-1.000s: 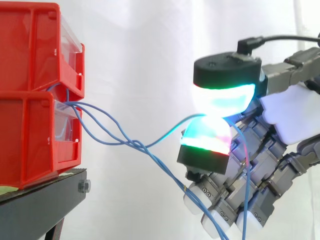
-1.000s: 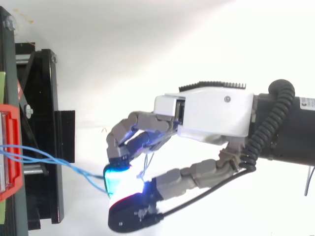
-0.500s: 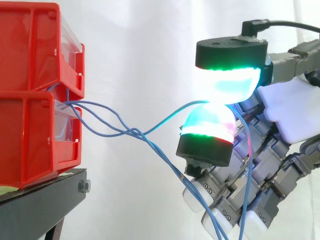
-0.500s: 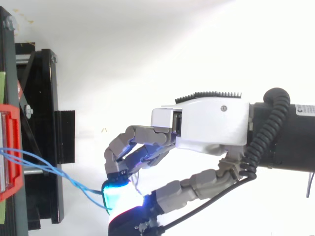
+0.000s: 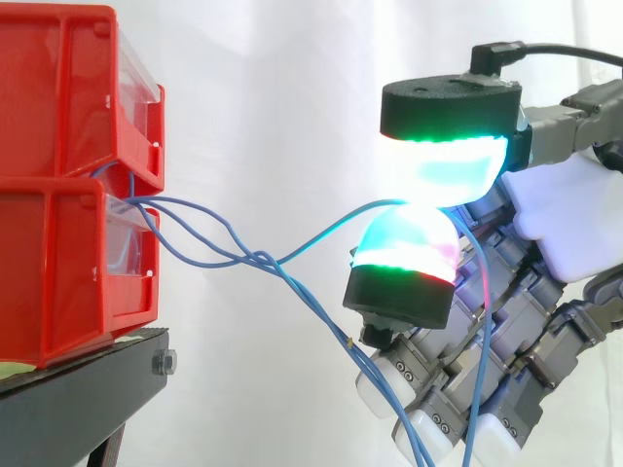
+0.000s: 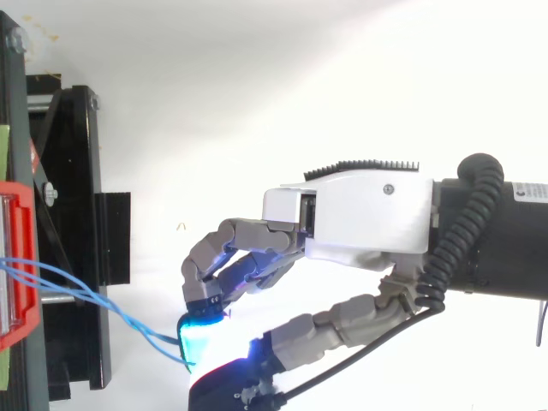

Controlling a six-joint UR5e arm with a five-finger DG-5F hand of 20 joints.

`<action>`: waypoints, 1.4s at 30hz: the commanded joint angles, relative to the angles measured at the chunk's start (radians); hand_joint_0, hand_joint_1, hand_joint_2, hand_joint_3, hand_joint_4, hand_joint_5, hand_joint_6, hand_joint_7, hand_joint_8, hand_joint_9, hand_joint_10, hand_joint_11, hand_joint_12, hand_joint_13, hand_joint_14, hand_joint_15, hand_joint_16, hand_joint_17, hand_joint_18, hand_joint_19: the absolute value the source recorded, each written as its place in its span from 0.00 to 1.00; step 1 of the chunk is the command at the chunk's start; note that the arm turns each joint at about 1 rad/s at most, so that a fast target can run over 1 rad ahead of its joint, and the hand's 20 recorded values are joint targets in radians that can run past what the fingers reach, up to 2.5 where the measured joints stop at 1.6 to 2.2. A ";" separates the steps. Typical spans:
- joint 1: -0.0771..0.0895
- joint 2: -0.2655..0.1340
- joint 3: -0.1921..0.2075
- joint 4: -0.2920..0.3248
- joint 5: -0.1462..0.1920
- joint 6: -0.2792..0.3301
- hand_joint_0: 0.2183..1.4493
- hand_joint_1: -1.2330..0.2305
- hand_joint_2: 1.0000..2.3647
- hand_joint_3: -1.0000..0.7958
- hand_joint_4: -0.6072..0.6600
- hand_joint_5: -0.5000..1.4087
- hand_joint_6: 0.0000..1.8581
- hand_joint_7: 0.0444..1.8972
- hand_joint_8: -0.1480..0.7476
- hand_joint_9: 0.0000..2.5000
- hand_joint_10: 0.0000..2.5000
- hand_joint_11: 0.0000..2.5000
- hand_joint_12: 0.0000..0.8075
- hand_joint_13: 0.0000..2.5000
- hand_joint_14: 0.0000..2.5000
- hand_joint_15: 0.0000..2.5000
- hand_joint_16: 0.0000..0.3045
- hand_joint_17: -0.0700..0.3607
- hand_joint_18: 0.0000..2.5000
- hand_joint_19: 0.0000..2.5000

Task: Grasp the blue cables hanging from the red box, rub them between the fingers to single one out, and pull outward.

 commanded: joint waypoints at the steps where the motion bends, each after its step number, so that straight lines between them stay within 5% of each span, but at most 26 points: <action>1: 0.000 0.001 0.000 0.000 0.000 0.000 0.30 0.32 0.01 0.54 0.40 0.20 0.47 0.59 0.43 0.26 0.00 0.08 0.51 0.20 0.00 0.13 0.17 0.44 0.20 0.14; 42: 0.000 0.001 -0.003 0.000 0.001 0.000 0.30 0.32 0.01 0.56 0.42 0.20 0.47 0.58 0.45 0.30 0.00 0.09 0.52 0.23 0.00 0.13 0.18 0.46 0.23 0.14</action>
